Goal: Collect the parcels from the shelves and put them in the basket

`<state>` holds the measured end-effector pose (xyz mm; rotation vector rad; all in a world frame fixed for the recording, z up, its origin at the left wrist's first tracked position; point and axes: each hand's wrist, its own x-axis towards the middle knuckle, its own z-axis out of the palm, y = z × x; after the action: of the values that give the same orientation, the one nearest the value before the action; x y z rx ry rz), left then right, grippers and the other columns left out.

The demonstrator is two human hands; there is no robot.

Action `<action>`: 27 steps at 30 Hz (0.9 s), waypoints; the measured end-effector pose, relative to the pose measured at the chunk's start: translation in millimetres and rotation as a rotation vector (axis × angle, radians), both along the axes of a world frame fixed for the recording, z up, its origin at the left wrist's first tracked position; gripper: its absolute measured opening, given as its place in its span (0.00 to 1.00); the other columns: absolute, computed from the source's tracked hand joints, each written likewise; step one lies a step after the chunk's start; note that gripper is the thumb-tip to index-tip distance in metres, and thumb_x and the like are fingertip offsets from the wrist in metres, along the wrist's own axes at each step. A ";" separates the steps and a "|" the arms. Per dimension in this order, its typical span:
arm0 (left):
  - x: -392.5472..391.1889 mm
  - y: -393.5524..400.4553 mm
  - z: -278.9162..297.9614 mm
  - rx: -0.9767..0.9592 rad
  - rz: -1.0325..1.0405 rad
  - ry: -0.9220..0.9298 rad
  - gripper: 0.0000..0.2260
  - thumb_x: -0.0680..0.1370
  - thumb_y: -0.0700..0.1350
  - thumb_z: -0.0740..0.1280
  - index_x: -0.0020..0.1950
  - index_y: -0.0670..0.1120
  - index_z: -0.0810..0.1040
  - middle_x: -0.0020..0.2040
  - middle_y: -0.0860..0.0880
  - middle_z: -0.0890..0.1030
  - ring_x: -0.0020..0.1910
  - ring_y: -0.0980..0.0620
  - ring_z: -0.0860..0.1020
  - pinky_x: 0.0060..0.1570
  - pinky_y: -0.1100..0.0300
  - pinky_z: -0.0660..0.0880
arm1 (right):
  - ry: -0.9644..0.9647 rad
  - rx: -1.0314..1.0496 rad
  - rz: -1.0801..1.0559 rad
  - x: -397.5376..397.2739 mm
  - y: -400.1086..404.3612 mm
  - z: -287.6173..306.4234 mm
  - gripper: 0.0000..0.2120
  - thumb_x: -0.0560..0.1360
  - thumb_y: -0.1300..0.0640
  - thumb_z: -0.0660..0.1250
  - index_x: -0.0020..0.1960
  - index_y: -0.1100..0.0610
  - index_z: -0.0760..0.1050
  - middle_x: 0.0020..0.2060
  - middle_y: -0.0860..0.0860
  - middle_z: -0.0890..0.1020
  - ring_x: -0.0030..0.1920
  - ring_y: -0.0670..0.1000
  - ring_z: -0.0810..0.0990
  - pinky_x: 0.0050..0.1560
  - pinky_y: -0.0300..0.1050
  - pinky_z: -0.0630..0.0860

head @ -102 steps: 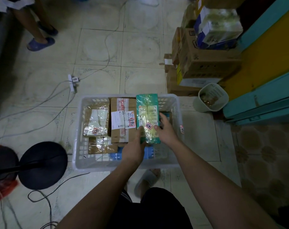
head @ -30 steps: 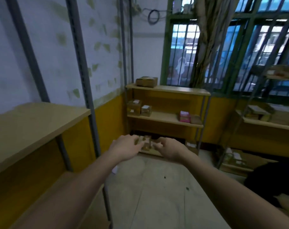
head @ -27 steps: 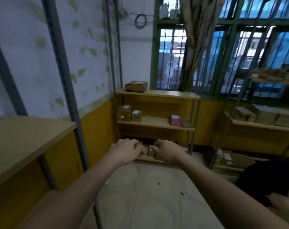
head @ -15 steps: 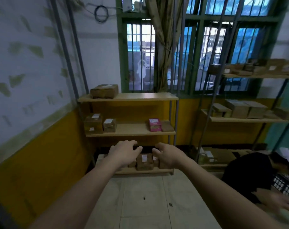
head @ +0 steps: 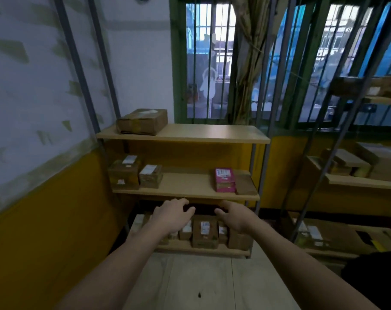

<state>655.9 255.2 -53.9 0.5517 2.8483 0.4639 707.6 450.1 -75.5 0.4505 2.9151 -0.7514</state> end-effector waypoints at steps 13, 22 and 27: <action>-222.0 113.1 -125.5 0.028 -0.115 -0.209 0.23 0.82 0.59 0.57 0.73 0.49 0.72 0.70 0.47 0.76 0.67 0.45 0.74 0.63 0.56 0.72 | -0.194 -0.064 -0.052 -187.5 97.4 -80.4 0.17 0.83 0.47 0.57 0.68 0.52 0.73 0.65 0.52 0.78 0.64 0.53 0.76 0.63 0.48 0.72; -340.0 222.7 -187.9 0.289 0.030 -0.457 0.12 0.84 0.50 0.56 0.56 0.47 0.76 0.57 0.45 0.81 0.54 0.46 0.78 0.50 0.57 0.72 | -0.176 -0.318 -0.207 -280.3 212.2 -144.3 0.19 0.83 0.48 0.58 0.70 0.54 0.73 0.66 0.53 0.77 0.66 0.55 0.75 0.62 0.46 0.72; -389.5 298.3 -235.4 0.465 0.267 -0.577 0.05 0.84 0.47 0.59 0.56 0.47 0.73 0.55 0.44 0.77 0.49 0.47 0.74 0.46 0.57 0.69 | -0.127 -0.454 -0.292 -343.1 292.6 -200.5 0.15 0.82 0.49 0.60 0.56 0.58 0.78 0.53 0.55 0.81 0.55 0.55 0.79 0.55 0.49 0.75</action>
<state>266.4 553.5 -289.3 0.0690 2.2563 1.1379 364.4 742.6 -276.0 0.8396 2.4778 -1.3249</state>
